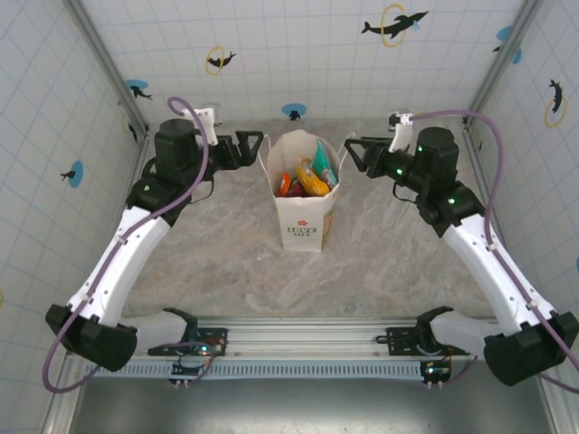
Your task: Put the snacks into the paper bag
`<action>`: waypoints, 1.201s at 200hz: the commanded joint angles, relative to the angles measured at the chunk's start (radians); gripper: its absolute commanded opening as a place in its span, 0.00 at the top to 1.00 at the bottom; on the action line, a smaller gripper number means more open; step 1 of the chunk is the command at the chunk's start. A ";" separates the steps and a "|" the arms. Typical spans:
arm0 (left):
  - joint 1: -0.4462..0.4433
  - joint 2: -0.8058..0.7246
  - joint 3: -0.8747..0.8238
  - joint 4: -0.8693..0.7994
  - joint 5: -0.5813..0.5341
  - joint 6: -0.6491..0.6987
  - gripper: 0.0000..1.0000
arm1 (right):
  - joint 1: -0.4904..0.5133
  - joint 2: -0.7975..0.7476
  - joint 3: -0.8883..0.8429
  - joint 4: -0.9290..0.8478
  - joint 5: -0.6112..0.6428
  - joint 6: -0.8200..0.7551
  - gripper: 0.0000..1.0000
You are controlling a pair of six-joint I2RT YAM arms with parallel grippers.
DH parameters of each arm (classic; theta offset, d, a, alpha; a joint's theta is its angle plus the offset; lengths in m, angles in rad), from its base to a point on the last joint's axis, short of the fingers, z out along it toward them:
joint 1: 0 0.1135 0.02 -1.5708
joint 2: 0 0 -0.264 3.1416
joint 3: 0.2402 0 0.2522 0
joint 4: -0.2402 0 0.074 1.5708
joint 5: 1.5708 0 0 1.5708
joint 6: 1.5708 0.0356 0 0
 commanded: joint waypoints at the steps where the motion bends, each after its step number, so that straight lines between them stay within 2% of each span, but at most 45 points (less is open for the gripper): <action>1: -0.003 -0.086 -0.029 -0.018 -0.146 0.005 0.02 | -0.037 -0.076 0.018 -0.082 0.067 -0.057 0.44; 24: -0.002 -0.169 -0.068 -0.056 -0.312 -0.027 0.02 | -0.111 -0.124 -0.006 -0.138 0.077 -0.074 0.42; 36: -0.002 -0.209 -0.106 -0.070 -0.404 -0.013 0.02 | -0.158 -0.145 -0.038 -0.144 0.068 -0.074 0.36; 38: -0.002 -0.214 -0.113 -0.073 -0.424 -0.009 0.02 | -0.164 -0.149 -0.044 -0.143 0.066 -0.074 0.34; 42: -0.002 -0.225 -0.130 -0.078 -0.460 -0.002 0.02 | -0.183 -0.155 -0.059 -0.141 0.065 -0.075 0.07; 44: -0.002 -0.231 -0.138 -0.080 -0.481 0.003 0.02 | -0.192 -0.158 -0.067 -0.138 0.063 -0.077 0.00; 60: -0.002 -0.264 -0.225 -0.058 -0.621 0.050 0.02 | -0.261 -0.173 -0.139 -0.120 0.074 -0.080 0.02; 75: -0.002 -0.292 -0.355 0.029 -0.734 0.117 0.02 | -0.327 -0.181 -0.248 -0.058 0.086 -0.105 0.02; 94: 0.000 -0.347 -0.602 0.309 -0.858 0.236 0.02 | -0.397 -0.195 -0.439 0.093 0.153 -0.114 0.02; 109: 0.011 -0.375 -0.775 0.520 -0.932 0.270 0.02 | -0.436 -0.211 -0.606 0.266 0.194 -0.134 0.02; 146: 0.073 -0.283 -1.001 0.747 -0.926 0.264 0.02 | -0.467 -0.189 -0.933 0.637 0.307 -0.210 0.02; 172: 0.092 -0.160 -1.182 1.023 -0.952 0.303 0.02 | -0.480 -0.101 -1.078 0.841 0.338 -0.238 0.02; 203: 0.160 -0.049 -1.302 1.244 -0.881 0.325 0.02 | -0.488 0.040 -1.195 1.077 0.345 -0.217 0.02; 226: 0.219 0.030 -1.364 1.403 -0.781 0.361 0.02 | -0.489 0.136 -1.237 1.229 0.366 -0.206 0.01; 240: 0.246 0.094 -1.394 1.519 -0.702 0.400 0.02 | -0.490 0.158 -1.226 1.253 0.364 -0.219 0.01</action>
